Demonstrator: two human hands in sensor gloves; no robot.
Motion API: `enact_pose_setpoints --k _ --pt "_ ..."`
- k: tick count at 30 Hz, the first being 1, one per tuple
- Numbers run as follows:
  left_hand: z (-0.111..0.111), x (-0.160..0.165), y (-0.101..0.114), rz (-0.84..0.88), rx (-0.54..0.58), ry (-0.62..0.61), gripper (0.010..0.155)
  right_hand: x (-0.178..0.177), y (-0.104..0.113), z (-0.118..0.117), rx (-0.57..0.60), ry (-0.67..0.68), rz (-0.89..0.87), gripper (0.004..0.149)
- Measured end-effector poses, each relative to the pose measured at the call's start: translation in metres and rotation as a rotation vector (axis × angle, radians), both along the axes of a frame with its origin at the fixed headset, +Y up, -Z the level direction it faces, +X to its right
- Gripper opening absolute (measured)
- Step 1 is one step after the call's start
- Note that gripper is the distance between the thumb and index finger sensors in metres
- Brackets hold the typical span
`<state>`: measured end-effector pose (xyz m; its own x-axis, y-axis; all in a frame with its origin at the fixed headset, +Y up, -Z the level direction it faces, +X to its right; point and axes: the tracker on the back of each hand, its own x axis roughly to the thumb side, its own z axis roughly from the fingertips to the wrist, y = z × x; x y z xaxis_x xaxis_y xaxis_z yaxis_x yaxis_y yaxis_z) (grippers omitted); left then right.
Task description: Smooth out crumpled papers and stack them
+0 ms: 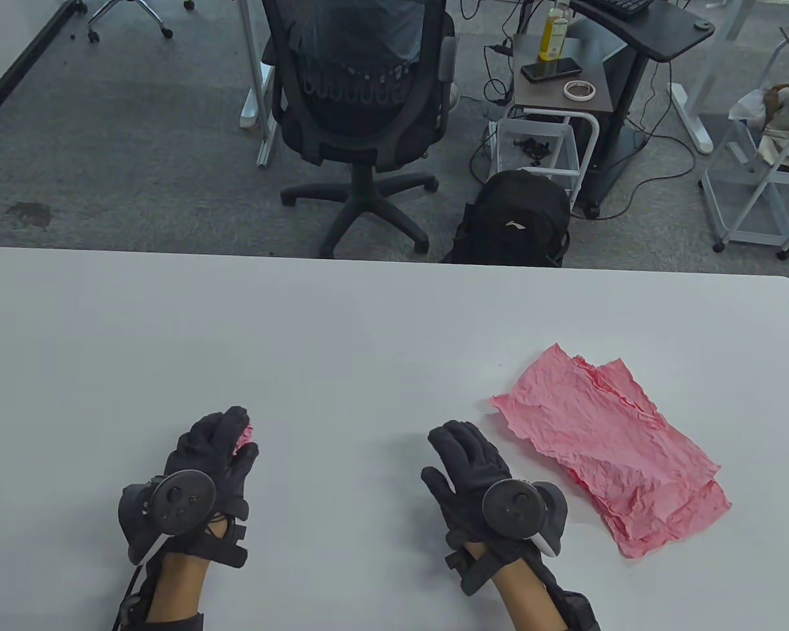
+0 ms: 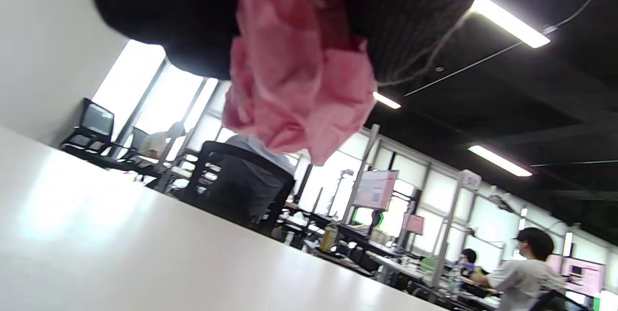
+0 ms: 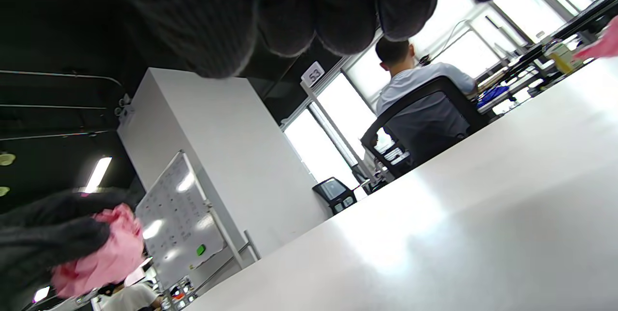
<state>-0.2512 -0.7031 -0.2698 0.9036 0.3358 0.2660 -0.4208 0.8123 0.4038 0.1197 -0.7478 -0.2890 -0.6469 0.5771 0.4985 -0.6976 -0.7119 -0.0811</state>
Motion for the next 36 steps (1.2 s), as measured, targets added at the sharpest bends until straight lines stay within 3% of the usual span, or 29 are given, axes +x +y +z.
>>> enact_pose_setpoints --k 9,14,20,22,24,26,30,33,36 --pt "-0.002 0.04 -0.006 0.123 -0.044 -0.206 0.064 -0.028 -0.01 0.002 -0.063 0.159 0.091 0.063" --pt "-0.005 0.047 -0.016 0.296 -0.145 -0.294 0.068 -0.039 -0.004 -0.004 -0.119 0.182 0.159 0.062" --pt "-0.004 0.054 -0.02 0.323 -0.183 -0.352 0.069 -0.09 0.008 0.007 -0.124 0.327 0.102 0.072" --pt "-0.002 0.057 -0.022 0.332 -0.185 -0.404 0.073 -0.098 0.007 0.008 -0.124 0.305 0.056 0.078" --pt "0.0 0.06 -0.02 0.333 -0.156 -0.53 0.075 -0.094 0.004 0.007 -0.142 0.285 -0.029 0.078" --pt "0.001 0.067 -0.019 0.34 -0.21 -0.634 0.078 -0.085 0.003 0.007 -0.178 0.304 -0.106 0.076" --pt "0.0 0.081 -0.026 0.231 -0.286 -0.69 0.087 -0.065 -0.005 0.013 -0.218 0.296 -0.111 0.076" --pt "-0.002 0.09 -0.037 0.139 -0.459 -0.771 0.097 -0.059 -0.004 0.01 -0.21 0.319 -0.008 0.079" --pt "0.0 0.089 -0.034 0.128 -0.395 -0.743 0.095 -0.056 -0.004 0.011 -0.192 0.303 -0.035 0.08"
